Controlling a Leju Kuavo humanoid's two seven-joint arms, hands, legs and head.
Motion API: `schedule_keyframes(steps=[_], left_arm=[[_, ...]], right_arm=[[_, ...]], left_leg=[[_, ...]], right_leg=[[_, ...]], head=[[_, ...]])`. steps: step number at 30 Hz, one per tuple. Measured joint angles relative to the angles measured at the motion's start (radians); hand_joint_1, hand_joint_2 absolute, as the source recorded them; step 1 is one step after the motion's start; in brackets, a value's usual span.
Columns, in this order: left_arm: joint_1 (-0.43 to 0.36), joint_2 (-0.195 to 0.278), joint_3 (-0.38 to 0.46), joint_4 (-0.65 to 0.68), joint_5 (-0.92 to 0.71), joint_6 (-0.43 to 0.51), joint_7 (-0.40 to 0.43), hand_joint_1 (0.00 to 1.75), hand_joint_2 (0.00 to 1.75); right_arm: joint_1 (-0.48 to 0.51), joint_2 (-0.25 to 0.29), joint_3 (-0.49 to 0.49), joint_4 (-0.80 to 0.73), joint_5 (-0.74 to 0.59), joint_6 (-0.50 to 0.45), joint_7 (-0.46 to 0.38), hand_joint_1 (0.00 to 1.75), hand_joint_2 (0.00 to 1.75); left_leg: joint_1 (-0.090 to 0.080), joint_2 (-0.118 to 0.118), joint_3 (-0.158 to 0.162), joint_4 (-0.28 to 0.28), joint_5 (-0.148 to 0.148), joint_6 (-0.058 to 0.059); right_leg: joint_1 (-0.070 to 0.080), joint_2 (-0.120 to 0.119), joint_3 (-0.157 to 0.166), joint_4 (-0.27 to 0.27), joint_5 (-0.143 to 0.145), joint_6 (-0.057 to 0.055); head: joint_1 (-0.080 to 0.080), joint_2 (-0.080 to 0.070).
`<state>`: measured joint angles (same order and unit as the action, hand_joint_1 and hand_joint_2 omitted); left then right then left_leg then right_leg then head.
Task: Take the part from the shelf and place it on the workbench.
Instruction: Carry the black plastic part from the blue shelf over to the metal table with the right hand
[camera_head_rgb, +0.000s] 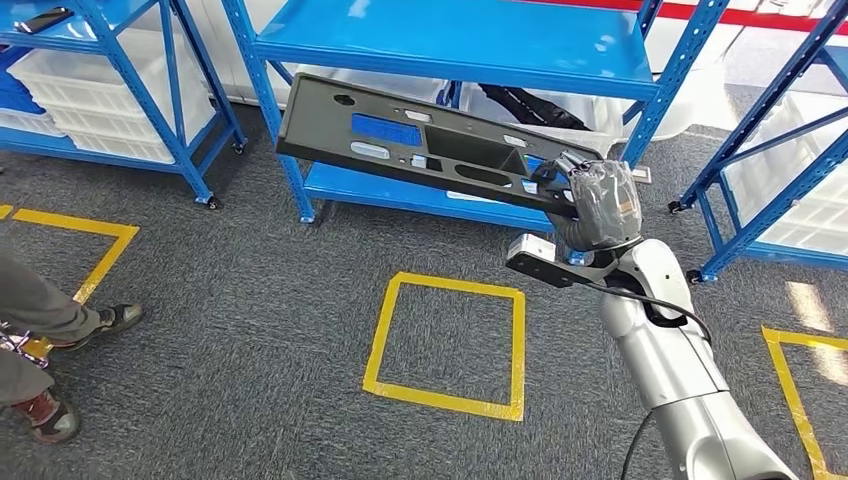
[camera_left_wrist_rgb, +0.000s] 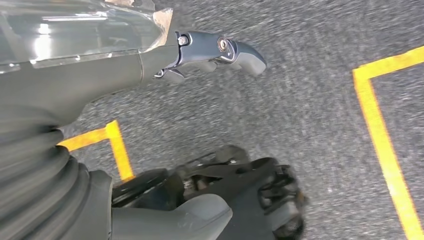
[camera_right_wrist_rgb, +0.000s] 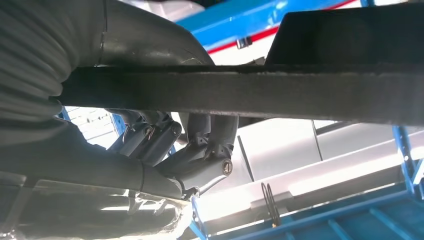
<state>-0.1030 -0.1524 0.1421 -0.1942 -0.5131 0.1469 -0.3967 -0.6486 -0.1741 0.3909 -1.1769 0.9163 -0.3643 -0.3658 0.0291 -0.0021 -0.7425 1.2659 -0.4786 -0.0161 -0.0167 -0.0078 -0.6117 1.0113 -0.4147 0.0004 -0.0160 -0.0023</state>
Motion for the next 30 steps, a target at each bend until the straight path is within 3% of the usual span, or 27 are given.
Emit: schedule_keyframes(steps=[2,3,4,7,8,10,12,13,14,15,17,19,21,22,23,24,27,28,29,30], left_arm=[[-0.003,0.0,0.001,0.0,0.0,0.0,0.0,0.0,1.75],[-0.004,0.0,0.001,-0.001,0.0,-0.001,0.0,0.0,1.75],[-0.005,-0.001,0.002,-0.001,0.0,-0.001,-0.001,0.0,1.75],[-0.005,-0.001,0.004,-0.001,0.0,-0.004,-0.001,0.0,1.75],[-0.005,-0.001,0.005,-0.001,0.0,-0.005,-0.001,0.0,1.75],[-0.005,-0.002,0.006,-0.001,0.0,-0.005,-0.001,0.0,1.75],[-0.005,-0.003,0.007,-0.001,0.001,-0.006,-0.001,0.0,1.75],[-0.005,-0.003,0.008,-0.001,0.001,-0.006,-0.001,0.0,1.75],[-0.005,-0.003,0.008,-0.001,0.003,-0.006,-0.001,0.0,1.75],[-0.004,-0.003,0.008,-0.001,0.005,-0.006,-0.001,0.0,1.75],[-0.004,-0.003,0.009,-0.001,0.008,-0.005,-0.001,0.0,1.75],[-0.004,-0.003,0.009,-0.001,0.01,-0.004,-0.002,0.0,1.75],[-0.003,-0.004,0.01,-0.001,0.01,-0.004,-0.002,0.0,1.75],[-0.002,-0.004,0.01,-0.001,0.01,-0.004,-0.002,0.0,1.75],[-0.001,-0.003,0.01,-0.001,0.01,-0.004,-0.002,0.0,1.75],[0.0,-0.003,0.011,0.0,0.01,-0.004,-0.002,0.0,1.75],[0.001,-0.002,0.014,0.0,0.012,-0.003,-0.002,0.0,1.75],[0.0,-0.002,0.016,0.0,0.015,-0.001,-0.002,0.0,1.75],[0.0,-0.002,0.018,0.0,0.016,0.0,-0.003,0.0,1.75],[-0.001,-0.002,0.02,0.0,0.019,0.002,-0.003,0.0,1.75]], right_arm=[[0.002,0.0,-0.001,-0.003,0.001,0.0,0.0,1.73,1.75],[0.002,-0.001,-0.002,-0.005,0.002,0.0,0.0,1.73,1.75],[0.002,-0.002,-0.003,-0.008,0.002,0.0,0.0,1.73,1.75],[0.004,-0.003,-0.005,-0.011,0.002,-0.001,0.0,1.73,1.75],[0.007,-0.004,-0.006,-0.011,0.002,-0.001,0.0,1.73,1.75],[0.01,-0.007,-0.007,-0.012,0.003,-0.001,0.0,1.73,1.75],[0.015,-0.008,-0.008,-0.012,0.003,-0.001,0.0,1.73,1.75],[0.018,-0.009,-0.009,-0.012,0.003,-0.001,0.0,1.73,1.75],[0.021,-0.009,-0.009,-0.012,0.003,-0.001,0.0,1.73,1.75],[0.023,-0.009,-0.009,-0.012,0.003,-0.001,0.0,1.73,1.75],[0.023,-0.007,-0.009,-0.013,0.005,-0.001,-0.001,1.73,1.75],[0.02,-0.004,-0.009,-0.016,0.007,-0.001,-0.001,1.73,1.75],[0.019,-0.001,-0.009,-0.018,0.008,-0.001,-0.001,1.73,1.75],[0.019,0.0,-0.009,-0.019,0.008,-0.001,-0.001,1.73,1.75],[0.018,0.002,-0.008,-0.019,0.008,-0.001,-0.001,1.73,1.75],[0.017,0.004,-0.008,-0.019,0.009,-0.001,-0.001,1.73,1.75],[0.015,0.01,-0.007,-0.019,0.009,-0.001,-0.001,1.73,1.75],[0.014,0.012,-0.006,-0.019,0.008,0.0,-0.001,1.73,1.75],[0.012,0.013,-0.007,-0.019,0.008,0.0,-0.001,1.73,1.75],[0.01,0.014,-0.007,-0.018,0.008,0.001,-0.001,1.73,1.75]], left_leg=[[0.004,0.0,0.1,-0.118,0.014,-0.001],[0.002,-0.003,0.135,-0.168,0.011,0.005],[-0.002,-0.005,0.154,-0.204,0.004,0.011],[-0.015,-0.004,0.15,-0.227,0.022,0.041],[-0.016,-0.002,0.145,-0.233,0.034,0.053],[-0.015,0.001,0.128,-0.243,0.06,0.069],[-0.016,0.002,0.098,-0.244,0.085,0.073],[-0.016,0.002,0.081,-0.243,0.097,0.072],[-0.016,0.002,0.066,-0.243,0.108,0.07],[-0.016,0.003,0.051,-0.243,0.12,0.068],[-0.016,0.002,0.027,-0.242,0.141,0.06],[-0.018,0.002,0.014,-0.243,0.161,0.048],[-0.018,0.002,0.016,-0.253,0.182,0.036],[-0.016,0.001,0.017,-0.259,0.189,0.029],[-0.014,0.0,0.013,-0.256,0.18,0.023],[-0.011,0.0,0.005,-0.237,0.149,0.017],[-0.008,-0.001,-0.035,-0.071,-0.011,0.003],[-0.008,-0.001,-0.043,-0.007,-0.038,0.0],[-0.008,-0.001,-0.04,0.035,-0.04,-0.002],[-0.008,-0.001,-0.02,0.042,-0.023,-0.001]], right_leg=[[-0.002,0.0,-0.028,0.002,0.021,0.012],[-0.001,-0.001,-0.037,0.002,0.031,0.02],[0.0,-0.001,-0.043,0.002,0.039,0.028],[-0.001,-0.001,-0.05,-0.002,0.059,0.053],[-0.002,0.0,-0.058,0.008,0.048,0.055],[-0.005,0.001,-0.091,0.09,-0.022,0.045],[-0.005,0.003,-0.128,0.227,-0.107,0.039],[-0.004,0.004,-0.131,0.274,-0.128,0.042],[-0.004,0.005,-0.117,0.29,-0.132,0.049],[-0.004,0.005,-0.085,0.268,-0.122,0.056],[-0.006,0.005,0.02,0.14,-0.104,0.063],[0.001,0.007,0.099,0.027,-0.112,0.055],[0.012,0.01,0.103,0.004,-0.111,0.039],[0.008,0.01,0.095,0.004,-0.1,0.029],[0.004,0.008,0.09,0.002,-0.091,0.019],[-0.001,0.007,0.084,0.0,-0.079,0.006],[-0.001,0.003,0.052,0.0,-0.043,-0.016],[0.001,0.003,0.037,0.001,-0.031,-0.016],[0.002,0.003,0.022,0.001,-0.019,-0.016],[0.004,0.003,0.007,0.002,-0.008,-0.014]], head=[[0.0,0.0],[0.001,0.0],[0.002,0.0],[0.003,0.0],[0.003,0.0],[0.005,0.0],[0.007,0.0],[0.007,0.0],[0.007,0.0],[0.007,0.0],[0.007,0.0],[0.005,0.0],[0.005,0.0],[0.006,0.0],[0.007,0.0],[0.005,0.0],[0.001,0.0],[0.001,0.0],[0.001,0.0],[0.001,0.0]])
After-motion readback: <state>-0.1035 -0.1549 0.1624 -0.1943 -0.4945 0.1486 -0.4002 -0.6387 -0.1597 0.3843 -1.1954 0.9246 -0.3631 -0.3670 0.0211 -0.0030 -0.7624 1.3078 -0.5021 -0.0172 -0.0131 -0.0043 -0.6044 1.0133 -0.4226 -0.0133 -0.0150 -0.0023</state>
